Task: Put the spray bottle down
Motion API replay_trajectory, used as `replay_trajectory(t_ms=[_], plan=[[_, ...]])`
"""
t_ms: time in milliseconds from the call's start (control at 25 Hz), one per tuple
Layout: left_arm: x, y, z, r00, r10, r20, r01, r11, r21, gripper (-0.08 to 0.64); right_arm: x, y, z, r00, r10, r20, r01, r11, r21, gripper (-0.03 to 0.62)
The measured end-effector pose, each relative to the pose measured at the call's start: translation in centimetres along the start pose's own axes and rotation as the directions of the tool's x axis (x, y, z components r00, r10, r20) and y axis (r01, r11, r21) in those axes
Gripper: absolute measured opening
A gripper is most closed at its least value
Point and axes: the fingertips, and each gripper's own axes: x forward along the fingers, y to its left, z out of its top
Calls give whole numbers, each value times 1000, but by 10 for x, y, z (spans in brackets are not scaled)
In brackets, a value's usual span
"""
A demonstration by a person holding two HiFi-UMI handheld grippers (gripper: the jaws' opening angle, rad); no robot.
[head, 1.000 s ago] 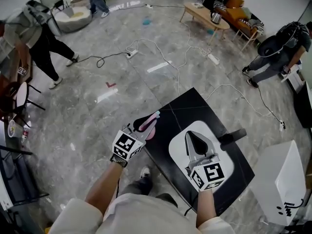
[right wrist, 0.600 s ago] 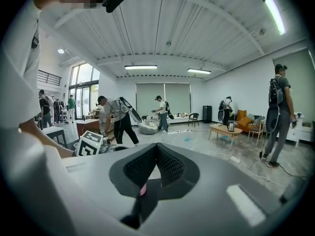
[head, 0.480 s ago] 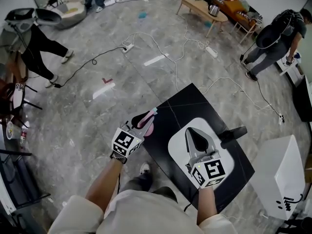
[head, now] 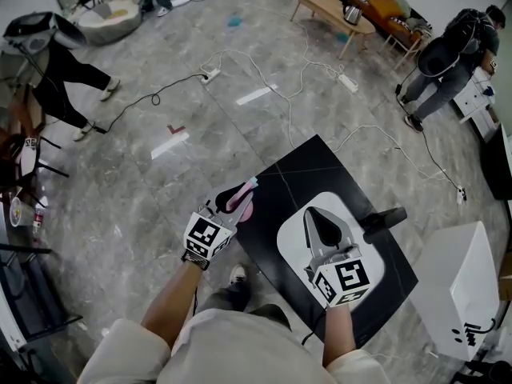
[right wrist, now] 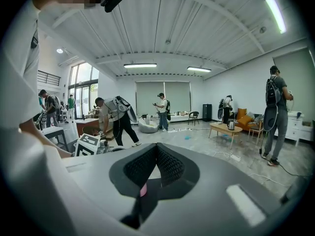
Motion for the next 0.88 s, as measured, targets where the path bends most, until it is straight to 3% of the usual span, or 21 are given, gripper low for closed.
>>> replay_trajectory(t_ms=[480, 720, 880], plan=[[-4, -14, -7, 999, 8, -37, -7, 1000, 26, 92, -17, 2, 5, 1000, -9, 15, 9, 1000, -9, 8], [-5, -18, -9, 997, 8, -77, -7, 1000, 11, 148, -32, 2, 12, 999, -23, 33, 23, 1000, -13, 8], [-13, -17, 0, 999, 20, -39, -20, 1000, -4, 177, -39, 5, 15, 999, -25, 45, 26, 999, -18, 8]])
